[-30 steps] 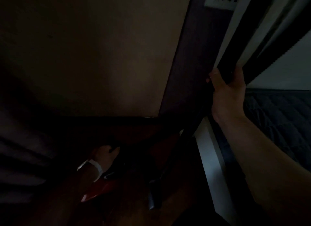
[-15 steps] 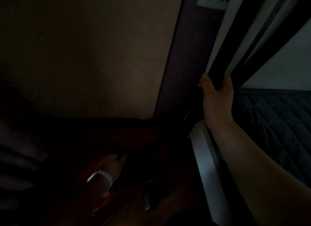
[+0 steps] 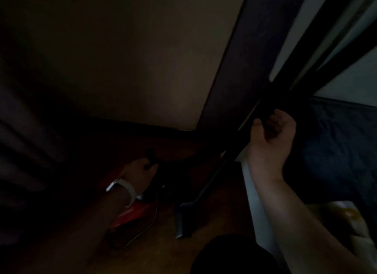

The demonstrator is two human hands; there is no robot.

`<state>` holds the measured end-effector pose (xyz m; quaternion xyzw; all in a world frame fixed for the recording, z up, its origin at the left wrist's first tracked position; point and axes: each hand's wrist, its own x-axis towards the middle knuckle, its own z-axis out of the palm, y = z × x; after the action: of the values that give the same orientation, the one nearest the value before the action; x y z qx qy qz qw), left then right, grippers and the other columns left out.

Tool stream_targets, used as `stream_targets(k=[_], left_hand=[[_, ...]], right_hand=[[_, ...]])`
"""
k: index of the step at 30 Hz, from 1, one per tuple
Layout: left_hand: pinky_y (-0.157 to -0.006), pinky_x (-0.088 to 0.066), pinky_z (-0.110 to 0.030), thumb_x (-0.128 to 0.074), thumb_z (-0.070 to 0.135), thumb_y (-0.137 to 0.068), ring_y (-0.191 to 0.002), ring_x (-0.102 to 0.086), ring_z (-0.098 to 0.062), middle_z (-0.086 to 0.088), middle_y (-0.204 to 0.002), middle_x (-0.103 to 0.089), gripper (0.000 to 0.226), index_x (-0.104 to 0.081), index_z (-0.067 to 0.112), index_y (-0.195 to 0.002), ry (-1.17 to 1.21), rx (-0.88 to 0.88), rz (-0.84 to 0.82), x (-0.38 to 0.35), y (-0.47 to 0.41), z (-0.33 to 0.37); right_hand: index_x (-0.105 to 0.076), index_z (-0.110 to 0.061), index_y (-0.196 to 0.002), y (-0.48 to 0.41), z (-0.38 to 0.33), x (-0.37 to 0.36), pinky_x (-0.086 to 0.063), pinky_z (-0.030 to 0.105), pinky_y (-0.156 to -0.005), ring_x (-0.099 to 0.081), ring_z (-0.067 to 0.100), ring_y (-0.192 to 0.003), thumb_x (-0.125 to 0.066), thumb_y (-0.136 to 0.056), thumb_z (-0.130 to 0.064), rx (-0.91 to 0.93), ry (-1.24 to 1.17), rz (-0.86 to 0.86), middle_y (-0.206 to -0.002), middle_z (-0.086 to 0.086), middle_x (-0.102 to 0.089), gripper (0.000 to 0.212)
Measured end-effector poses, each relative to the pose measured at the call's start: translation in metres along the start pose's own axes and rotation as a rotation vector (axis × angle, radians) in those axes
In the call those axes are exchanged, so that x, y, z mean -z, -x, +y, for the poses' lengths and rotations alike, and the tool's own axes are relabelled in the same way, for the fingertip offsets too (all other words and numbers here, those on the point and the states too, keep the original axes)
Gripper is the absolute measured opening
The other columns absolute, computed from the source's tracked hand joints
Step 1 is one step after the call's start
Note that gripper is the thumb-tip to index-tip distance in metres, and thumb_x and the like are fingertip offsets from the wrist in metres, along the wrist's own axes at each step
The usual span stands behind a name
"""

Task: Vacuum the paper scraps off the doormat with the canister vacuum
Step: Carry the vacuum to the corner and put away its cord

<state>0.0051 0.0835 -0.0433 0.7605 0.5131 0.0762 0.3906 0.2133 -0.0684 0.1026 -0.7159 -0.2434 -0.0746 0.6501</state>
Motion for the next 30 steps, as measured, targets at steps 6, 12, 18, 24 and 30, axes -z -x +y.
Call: stream_targets(k=[6,12,18,24,30], left_hand=[[-0.075,-0.040,-0.021,-0.067,0.032,-0.088,-0.093,-0.063,-0.021,-0.008,-0.096,-0.068,0.024,-0.069,0.011,-0.098,0.252,0.052,0.142,0.011,0.009,-0.007],[-0.054,-0.045,-0.019,-0.068,0.028,-0.087,-0.056,-0.059,-0.006,0.002,-0.066,-0.062,0.018,-0.062,0.016,-0.074,0.550,0.079,0.145,0.032,0.021,0.012],[-0.056,-0.050,-0.024,-0.063,0.023,-0.092,-0.056,-0.059,-0.011,-0.002,-0.073,-0.063,0.022,-0.057,0.014,-0.072,0.909,0.154,0.166,0.061,0.013,0.016],[-0.051,-0.050,-0.021,-0.059,0.022,-0.094,-0.057,-0.057,-0.010,-0.003,-0.077,-0.063,0.022,-0.053,0.016,-0.074,1.015,0.225,0.189,0.087,0.005,-0.022],[-0.054,-0.048,-0.022,-0.055,0.025,-0.096,-0.056,-0.059,-0.009,-0.001,-0.080,-0.063,0.018,-0.051,0.019,-0.080,0.927,0.246,0.192,0.107,0.008,-0.066]], right_hand=[[-0.058,-0.030,-0.109,0.047,0.009,-0.029,-0.044,0.010,-0.074,-0.059,-0.009,-0.078,-0.063,-0.094,-0.014,-0.056,0.114,-0.714,-0.088,-0.020,-0.065,0.023],[-0.049,-0.023,-0.135,0.090,0.045,-0.065,-0.047,0.025,-0.075,-0.057,0.005,-0.083,-0.066,-0.094,-0.033,-0.161,0.476,-1.387,-0.099,-0.006,-0.059,0.045],[-0.050,-0.016,-0.131,0.118,0.056,-0.103,-0.041,0.021,-0.063,-0.057,0.009,-0.080,-0.065,-0.096,-0.038,-0.171,0.474,-1.439,-0.092,-0.003,-0.057,0.044],[-0.054,-0.026,-0.110,0.146,0.047,-0.137,-0.039,0.017,-0.056,-0.056,0.004,-0.074,-0.063,-0.097,-0.038,-0.059,0.484,-1.425,-0.085,-0.010,-0.055,0.020],[-0.058,-0.015,-0.079,0.181,0.033,-0.181,-0.045,0.033,-0.055,-0.059,0.019,-0.060,-0.057,-0.099,-0.030,0.052,0.513,-1.464,-0.071,0.003,-0.060,0.025]])
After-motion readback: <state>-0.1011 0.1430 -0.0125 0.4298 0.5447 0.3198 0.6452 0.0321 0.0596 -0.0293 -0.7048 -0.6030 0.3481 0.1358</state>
